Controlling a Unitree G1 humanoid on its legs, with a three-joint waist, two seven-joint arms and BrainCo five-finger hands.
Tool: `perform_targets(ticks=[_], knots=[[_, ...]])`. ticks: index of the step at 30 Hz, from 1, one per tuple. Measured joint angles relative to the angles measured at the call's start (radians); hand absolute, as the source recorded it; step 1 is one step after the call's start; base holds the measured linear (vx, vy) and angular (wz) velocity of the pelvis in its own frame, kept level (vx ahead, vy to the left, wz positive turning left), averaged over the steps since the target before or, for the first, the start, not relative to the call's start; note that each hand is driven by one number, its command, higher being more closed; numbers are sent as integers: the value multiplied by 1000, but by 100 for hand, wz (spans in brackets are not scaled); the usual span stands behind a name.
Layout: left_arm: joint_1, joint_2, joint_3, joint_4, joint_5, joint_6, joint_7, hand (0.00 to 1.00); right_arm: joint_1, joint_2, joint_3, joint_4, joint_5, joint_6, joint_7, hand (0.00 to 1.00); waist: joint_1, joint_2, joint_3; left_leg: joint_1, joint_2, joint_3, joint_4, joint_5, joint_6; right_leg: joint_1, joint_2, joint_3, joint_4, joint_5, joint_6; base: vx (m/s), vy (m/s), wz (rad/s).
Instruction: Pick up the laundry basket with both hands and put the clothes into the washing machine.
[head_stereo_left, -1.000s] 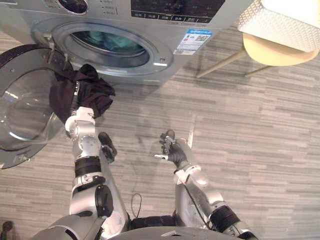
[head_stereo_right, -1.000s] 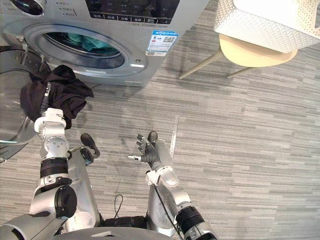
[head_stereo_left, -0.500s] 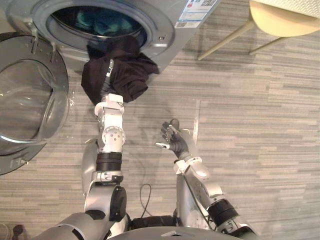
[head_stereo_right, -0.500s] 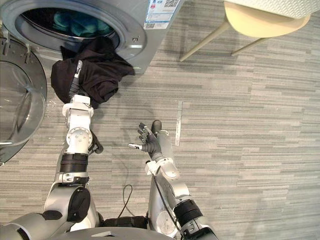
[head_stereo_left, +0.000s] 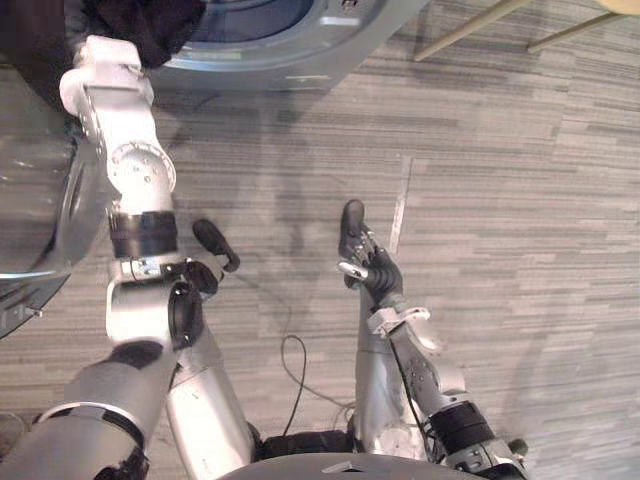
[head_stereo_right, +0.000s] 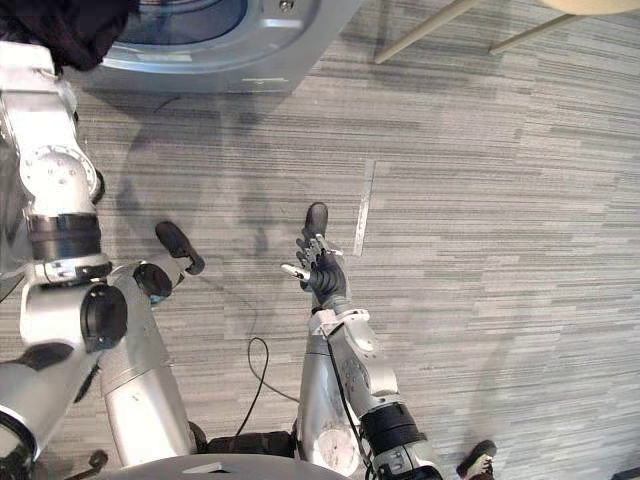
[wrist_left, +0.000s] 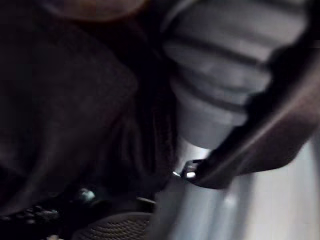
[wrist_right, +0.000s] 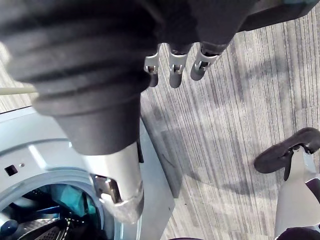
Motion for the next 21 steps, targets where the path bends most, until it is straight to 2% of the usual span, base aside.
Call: perform_targets(ticks=[6,11,13,18,21], knots=[[-157,102,-248,21,-112,-1,0,100,4,44,-58,-49,-1,6,-1,0,2,10,1,-44,-11,-3,-14,21,8,-33,-11,-13,-14,19,5,3,38,7],[-169,114,-412,18,-155,11,-14,100,5,44,-95,-56,-1,6,-1,0,6,30,3,-44,-18,-3,-28,30,9,-33,-15,-16,-16,19,5,-8,20,5],[-158,92,-453,17,-166,18,-13,100,5,44,-95,-56,-1,6,-5,0,5,34,3,-40,-18,-2,-28,32,8,-37,-15,-14,-2,18,5,0,0,0],[-37,39,-465,-76,-213,19,-11,100,8,35,-93,-52,0,6,-5,0,3,39,2,-36,-17,0,-27,38,5,-49,-15,-9,20,10,-2,-7,-5,1],[93,-47,-491,-168,-218,23,-12,100,13,14,-87,-58,22,4,-6,0,10,50,3,-32,-17,-3,-27,39,2,-48,-16,-9,28,4,-6,-39,-21,2]])
